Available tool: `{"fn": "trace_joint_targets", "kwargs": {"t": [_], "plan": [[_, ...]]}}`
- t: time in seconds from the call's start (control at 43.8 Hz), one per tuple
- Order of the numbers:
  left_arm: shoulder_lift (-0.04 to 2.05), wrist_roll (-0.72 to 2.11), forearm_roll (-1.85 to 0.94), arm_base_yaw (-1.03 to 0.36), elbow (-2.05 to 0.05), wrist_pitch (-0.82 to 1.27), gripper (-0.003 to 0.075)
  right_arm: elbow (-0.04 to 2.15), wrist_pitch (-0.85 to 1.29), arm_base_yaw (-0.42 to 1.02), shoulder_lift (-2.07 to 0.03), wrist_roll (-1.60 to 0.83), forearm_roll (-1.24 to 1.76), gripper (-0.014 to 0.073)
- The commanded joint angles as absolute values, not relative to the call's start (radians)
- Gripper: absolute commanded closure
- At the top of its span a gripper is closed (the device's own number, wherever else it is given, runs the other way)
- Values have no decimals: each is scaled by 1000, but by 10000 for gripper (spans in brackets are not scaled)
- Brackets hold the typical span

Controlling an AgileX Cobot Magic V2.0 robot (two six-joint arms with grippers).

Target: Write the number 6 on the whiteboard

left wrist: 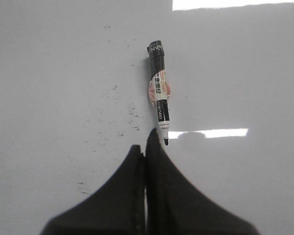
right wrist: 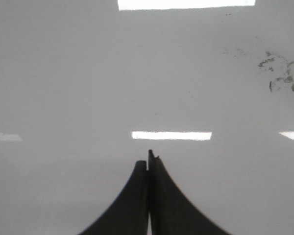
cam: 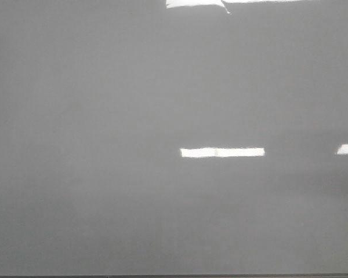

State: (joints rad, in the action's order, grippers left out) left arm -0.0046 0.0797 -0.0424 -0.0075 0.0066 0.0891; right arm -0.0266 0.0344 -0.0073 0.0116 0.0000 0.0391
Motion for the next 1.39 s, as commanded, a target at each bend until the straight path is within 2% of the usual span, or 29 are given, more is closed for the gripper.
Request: {"fn": "trace_joint_targets", "kwargs": {"t": [0.0, 0.776, 1.027, 1.21, 1.369], "plan": [[-21, 79, -53, -14, 10, 0, 741, -22, -52, -12, 30, -8, 28, 662], [-21, 79, -53, -14, 10, -24, 741, -22, -61, -12, 30, -8, 28, 662], [-21, 75, -96, -14, -57, -195, 741, 46, -18, -12, 29, -6, 29, 662], [19, 75, -94, -14, -245, -28, 741, 230, 122, -12, 6, -7, 29, 662], [118, 75, -76, -14, -448, 157, 741, 417, 240, -12, -95, -7, 29, 662]]}}
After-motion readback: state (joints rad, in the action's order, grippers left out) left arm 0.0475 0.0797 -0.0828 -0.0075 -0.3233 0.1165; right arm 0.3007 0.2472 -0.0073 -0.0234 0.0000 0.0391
